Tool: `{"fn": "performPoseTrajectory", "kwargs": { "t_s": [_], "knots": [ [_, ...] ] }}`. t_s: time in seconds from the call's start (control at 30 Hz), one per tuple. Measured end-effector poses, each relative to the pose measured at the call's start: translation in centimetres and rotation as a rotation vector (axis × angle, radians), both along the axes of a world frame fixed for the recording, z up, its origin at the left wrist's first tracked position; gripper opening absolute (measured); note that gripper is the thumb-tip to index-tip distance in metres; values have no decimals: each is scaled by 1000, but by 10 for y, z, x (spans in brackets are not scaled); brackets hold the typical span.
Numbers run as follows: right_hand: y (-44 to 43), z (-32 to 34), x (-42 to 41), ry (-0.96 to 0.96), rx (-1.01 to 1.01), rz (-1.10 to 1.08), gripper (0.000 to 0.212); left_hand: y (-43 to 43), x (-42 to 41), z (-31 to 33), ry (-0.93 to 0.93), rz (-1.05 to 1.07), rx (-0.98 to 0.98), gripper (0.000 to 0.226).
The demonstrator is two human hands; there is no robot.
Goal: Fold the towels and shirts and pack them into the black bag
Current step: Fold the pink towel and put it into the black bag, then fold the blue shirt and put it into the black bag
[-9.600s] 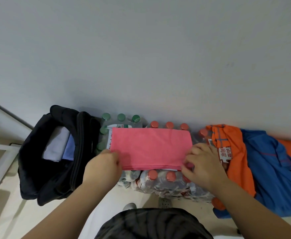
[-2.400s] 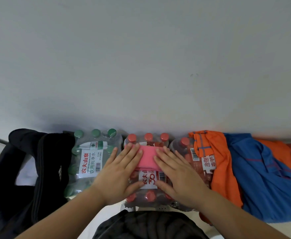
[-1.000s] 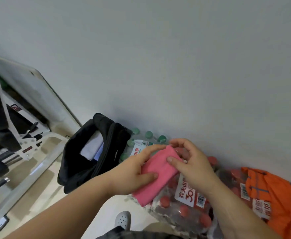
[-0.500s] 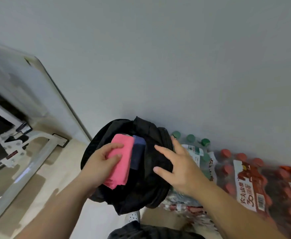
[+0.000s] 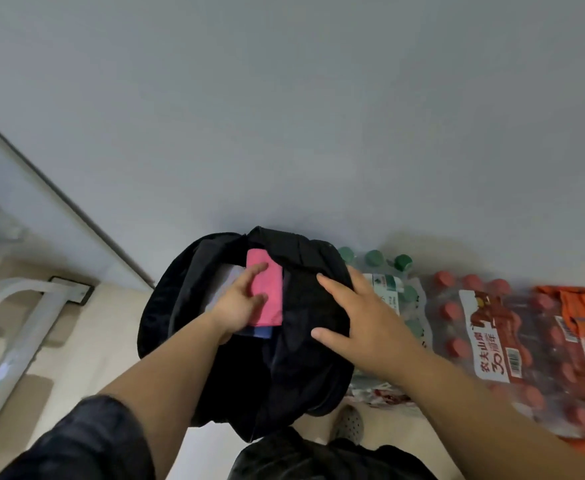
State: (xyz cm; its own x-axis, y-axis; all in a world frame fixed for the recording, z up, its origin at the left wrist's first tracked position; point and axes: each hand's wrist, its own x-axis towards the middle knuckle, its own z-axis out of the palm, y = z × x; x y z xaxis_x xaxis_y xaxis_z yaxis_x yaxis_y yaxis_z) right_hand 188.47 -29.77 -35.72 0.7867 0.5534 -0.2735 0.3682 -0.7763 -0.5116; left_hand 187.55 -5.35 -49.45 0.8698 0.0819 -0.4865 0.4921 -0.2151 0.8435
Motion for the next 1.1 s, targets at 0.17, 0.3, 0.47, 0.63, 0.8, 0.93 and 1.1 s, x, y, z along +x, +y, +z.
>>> {"fn": "performPoseTrajectory", "kwargs": {
  "t_s": [0.17, 0.3, 0.47, 0.63, 0.8, 0.93, 1.1],
  "knots": [
    [-4, -2, 1, 17, 1, -14, 83, 0, 5, -17, 58, -151, 554, 61],
    [-6, -4, 1, 20, 3, -33, 82, -10, 9, -11, -49, -421, 1073, 57],
    [-6, -6, 2, 1, 1, -30, 83, -4, 8, -23, -85, -744, 1171, 70],
    [-11, -10, 1, 10, -28, -52, 82, 9, 6, -38, -22, -842, 1169, 73],
    [-15, -11, 0, -30, -52, -48, 80, 5, 16, -39, 7, -858, 1189, 72],
    [-21, -10, 0, -71, -15, -9, 70, -5, 16, -26, 6, -817, 1198, 70],
    [-31, -15, 1, -65, 88, 53, 61, -12, -13, 20, -216, -417, 969, 52]
  ]
}}
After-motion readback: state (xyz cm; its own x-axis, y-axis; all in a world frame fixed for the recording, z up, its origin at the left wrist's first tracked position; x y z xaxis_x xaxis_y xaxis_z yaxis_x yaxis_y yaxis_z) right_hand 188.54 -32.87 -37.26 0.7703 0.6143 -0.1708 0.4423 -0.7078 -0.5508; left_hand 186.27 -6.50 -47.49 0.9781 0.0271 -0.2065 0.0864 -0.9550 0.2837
